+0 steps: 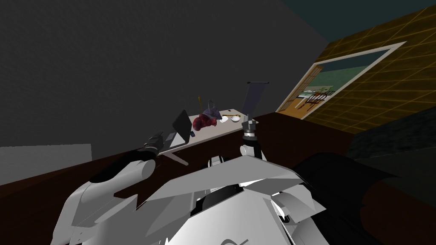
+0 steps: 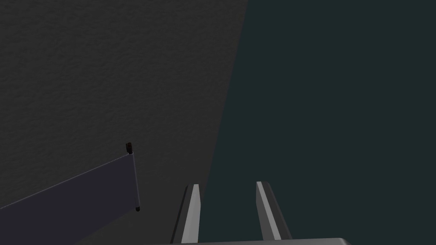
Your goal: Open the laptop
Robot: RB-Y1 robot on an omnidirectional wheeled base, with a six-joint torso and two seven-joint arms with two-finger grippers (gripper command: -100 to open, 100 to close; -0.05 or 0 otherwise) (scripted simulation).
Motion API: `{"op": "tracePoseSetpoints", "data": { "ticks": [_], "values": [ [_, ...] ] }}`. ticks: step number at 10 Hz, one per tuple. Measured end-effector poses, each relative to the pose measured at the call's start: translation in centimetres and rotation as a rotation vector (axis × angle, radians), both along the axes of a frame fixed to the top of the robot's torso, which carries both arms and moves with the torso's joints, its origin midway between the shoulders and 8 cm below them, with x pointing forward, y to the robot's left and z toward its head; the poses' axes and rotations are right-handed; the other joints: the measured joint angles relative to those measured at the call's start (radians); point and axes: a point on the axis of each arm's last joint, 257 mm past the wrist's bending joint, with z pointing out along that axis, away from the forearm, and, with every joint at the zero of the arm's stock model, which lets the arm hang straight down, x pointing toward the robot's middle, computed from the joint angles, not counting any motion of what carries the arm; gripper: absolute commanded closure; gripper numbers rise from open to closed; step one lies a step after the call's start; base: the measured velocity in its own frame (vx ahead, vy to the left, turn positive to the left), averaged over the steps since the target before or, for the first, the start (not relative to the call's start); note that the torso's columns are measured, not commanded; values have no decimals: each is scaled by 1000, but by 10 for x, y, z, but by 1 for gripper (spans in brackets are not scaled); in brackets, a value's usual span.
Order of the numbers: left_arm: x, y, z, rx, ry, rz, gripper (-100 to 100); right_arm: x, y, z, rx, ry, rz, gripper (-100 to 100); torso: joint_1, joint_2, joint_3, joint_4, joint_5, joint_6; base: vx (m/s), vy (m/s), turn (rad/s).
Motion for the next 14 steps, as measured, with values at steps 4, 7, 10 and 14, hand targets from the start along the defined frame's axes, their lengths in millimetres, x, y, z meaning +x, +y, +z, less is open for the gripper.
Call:
{"op": "tracePoseSetpoints", "data": {
  "ticks": [4, 7, 10, 14],
  "values": [
    [-8, 12, -3, 13, 66, 25, -100, 0, 0, 0, 0, 0, 0, 0, 0, 1, 1, 0, 0, 0, 83, -72, -14],
    [-14, 18, -2, 26, 102, 39, -100, 0, 0, 0, 0, 0, 0, 0, 1, 1, 1, 1, 0, 0, 67, -52, -14],
    [-23, 23, 11, 53, 127, 49, -100, 0, 0, 0, 0, 0, 0, 0, -2, -1, 0, 0, -1, 1, 84, -68, -5],
    [-31, 14, 41, 103, 101, 39, -100, 0, 0, 0, 0, 0, 0, 0, -2, 2, 1, 1, -1, 1, 36, -33, -6]
  ]
}}
